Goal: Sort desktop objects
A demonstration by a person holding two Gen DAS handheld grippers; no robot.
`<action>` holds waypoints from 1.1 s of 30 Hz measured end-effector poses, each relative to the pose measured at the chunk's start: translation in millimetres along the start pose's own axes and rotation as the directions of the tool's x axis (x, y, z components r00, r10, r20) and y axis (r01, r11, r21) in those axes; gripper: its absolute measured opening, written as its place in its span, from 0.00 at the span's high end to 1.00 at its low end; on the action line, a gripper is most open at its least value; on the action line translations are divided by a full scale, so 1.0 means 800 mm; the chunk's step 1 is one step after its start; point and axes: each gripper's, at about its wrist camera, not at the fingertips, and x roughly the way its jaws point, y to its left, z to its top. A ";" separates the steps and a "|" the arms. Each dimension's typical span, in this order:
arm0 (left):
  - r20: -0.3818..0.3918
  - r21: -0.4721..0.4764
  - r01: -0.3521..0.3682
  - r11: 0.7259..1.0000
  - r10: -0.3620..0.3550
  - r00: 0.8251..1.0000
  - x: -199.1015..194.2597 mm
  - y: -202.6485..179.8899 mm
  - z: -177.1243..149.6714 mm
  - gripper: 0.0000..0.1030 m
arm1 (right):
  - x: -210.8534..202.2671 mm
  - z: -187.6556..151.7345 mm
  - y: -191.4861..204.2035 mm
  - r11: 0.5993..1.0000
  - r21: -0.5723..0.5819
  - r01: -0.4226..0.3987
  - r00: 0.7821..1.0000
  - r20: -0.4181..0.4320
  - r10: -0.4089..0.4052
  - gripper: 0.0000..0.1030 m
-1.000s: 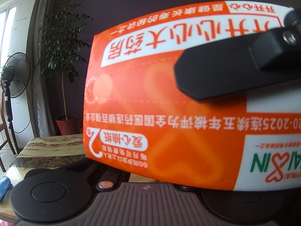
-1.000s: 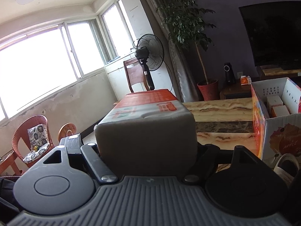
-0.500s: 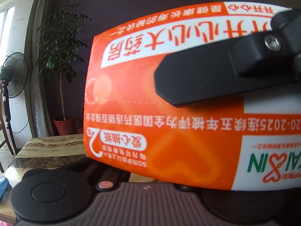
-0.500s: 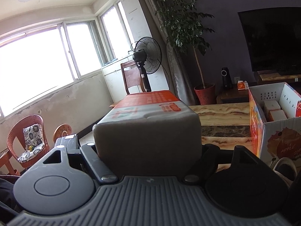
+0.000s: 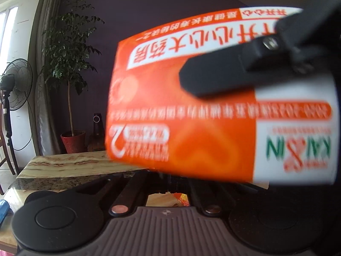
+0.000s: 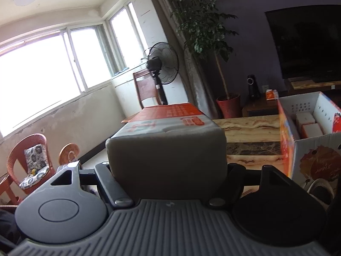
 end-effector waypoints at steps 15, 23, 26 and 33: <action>-0.125 -0.007 -0.088 0.996 0.087 0.988 0.105 0.126 0.082 0.98 | 0.037 0.128 -0.035 0.989 -0.061 0.137 0.990 0.027 -0.136 0.27; -0.150 -0.050 -0.102 0.993 0.094 0.984 0.171 0.217 0.143 0.98 | 0.058 0.115 -0.060 0.984 -0.012 0.176 0.984 -0.023 -0.176 0.27; -0.150 -0.043 -0.109 0.993 0.102 0.983 0.174 0.221 0.147 0.97 | 0.063 0.116 -0.060 0.985 -0.025 0.173 0.984 -0.032 -0.174 0.27; -0.156 -0.058 -0.123 0.991 0.112 0.981 0.179 0.230 0.150 0.97 | 0.067 0.116 -0.064 0.983 -0.019 0.183 0.982 -0.031 -0.184 0.27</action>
